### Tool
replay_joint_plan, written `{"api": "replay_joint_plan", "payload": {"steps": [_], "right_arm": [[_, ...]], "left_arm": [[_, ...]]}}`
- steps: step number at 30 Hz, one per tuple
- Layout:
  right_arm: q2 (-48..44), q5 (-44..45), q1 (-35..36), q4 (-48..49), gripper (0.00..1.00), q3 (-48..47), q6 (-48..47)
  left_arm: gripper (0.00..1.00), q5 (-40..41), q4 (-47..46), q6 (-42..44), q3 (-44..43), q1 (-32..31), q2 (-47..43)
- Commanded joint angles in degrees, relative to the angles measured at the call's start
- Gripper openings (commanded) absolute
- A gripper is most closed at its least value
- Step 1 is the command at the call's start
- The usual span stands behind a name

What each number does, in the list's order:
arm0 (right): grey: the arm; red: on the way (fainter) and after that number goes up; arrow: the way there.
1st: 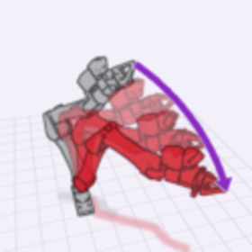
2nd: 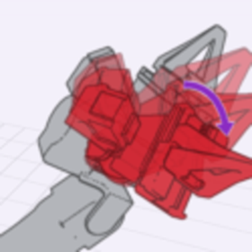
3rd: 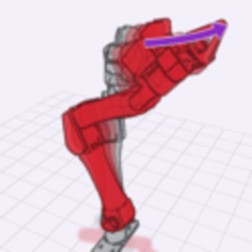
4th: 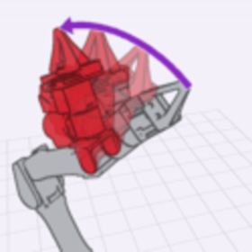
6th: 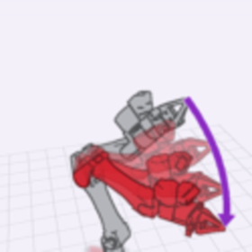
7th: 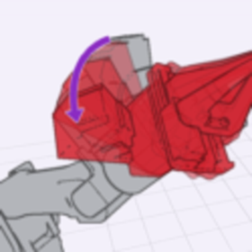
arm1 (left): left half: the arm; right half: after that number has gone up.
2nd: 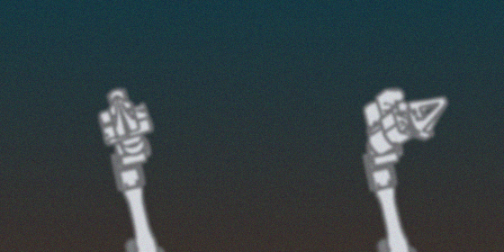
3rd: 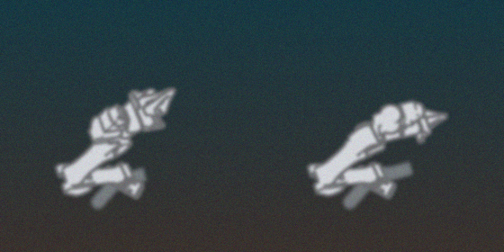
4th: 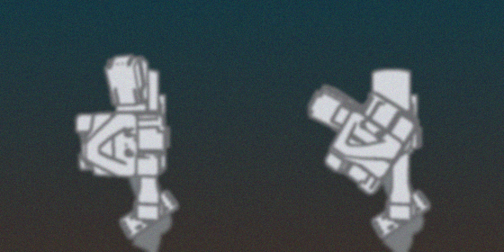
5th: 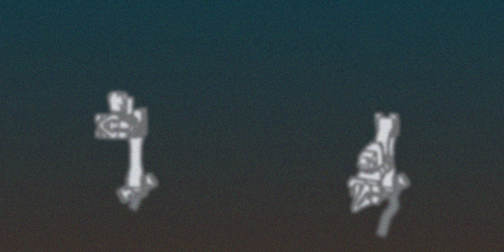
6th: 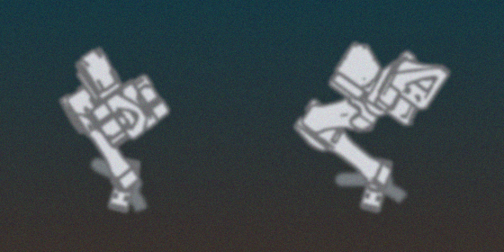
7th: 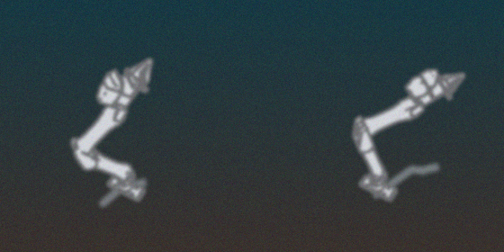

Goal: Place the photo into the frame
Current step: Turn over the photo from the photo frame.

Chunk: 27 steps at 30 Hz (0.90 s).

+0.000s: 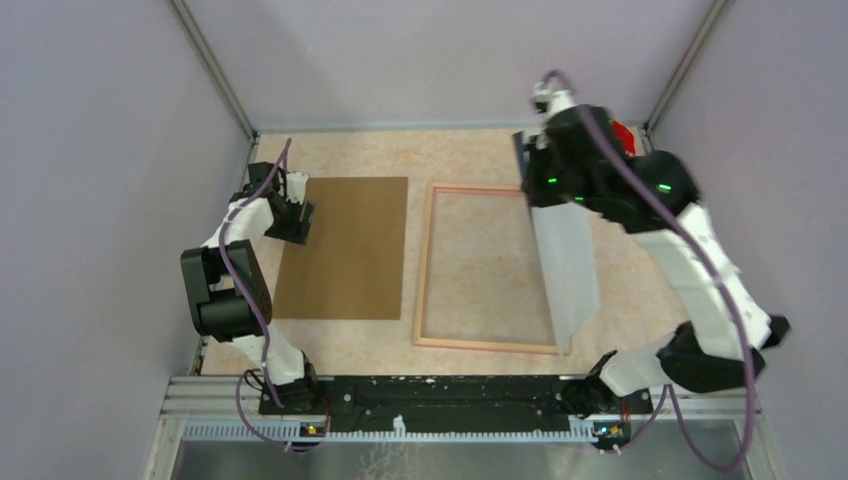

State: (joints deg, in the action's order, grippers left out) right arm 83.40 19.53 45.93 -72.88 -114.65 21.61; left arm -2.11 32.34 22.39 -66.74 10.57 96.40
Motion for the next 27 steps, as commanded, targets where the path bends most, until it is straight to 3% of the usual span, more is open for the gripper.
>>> {"api": "replay_joint_plan", "payload": {"steps": [1,7,11,17,27], "right_arm": [[8.17,2.28,4.05,1.82,0.0,6.57,1.13],[12.82,-3.14,4.08,17.65,0.0,14.23,7.18],[16.39,-2.46,4.0,22.81,0.0,14.72,13.88],[20.97,-12.41,1.93,28.47,0.0,14.79,23.17],[19.48,3.46,1.32,25.81,0.0,16.27,36.74]], "left_arm": [[0.77,-0.86,-1.67,-0.62,0.8,0.04,-2.61],[0.77,-1.46,-1.75,-1.02,1.49,0.0,-3.18],[0.76,-0.82,-2.18,-0.69,2.19,0.07,-3.62],[0.76,-0.4,-3.18,-0.29,3.51,0.02,-4.02],[0.76,-0.12,-4.02,0.1,3.89,0.01,-3.46]]}}
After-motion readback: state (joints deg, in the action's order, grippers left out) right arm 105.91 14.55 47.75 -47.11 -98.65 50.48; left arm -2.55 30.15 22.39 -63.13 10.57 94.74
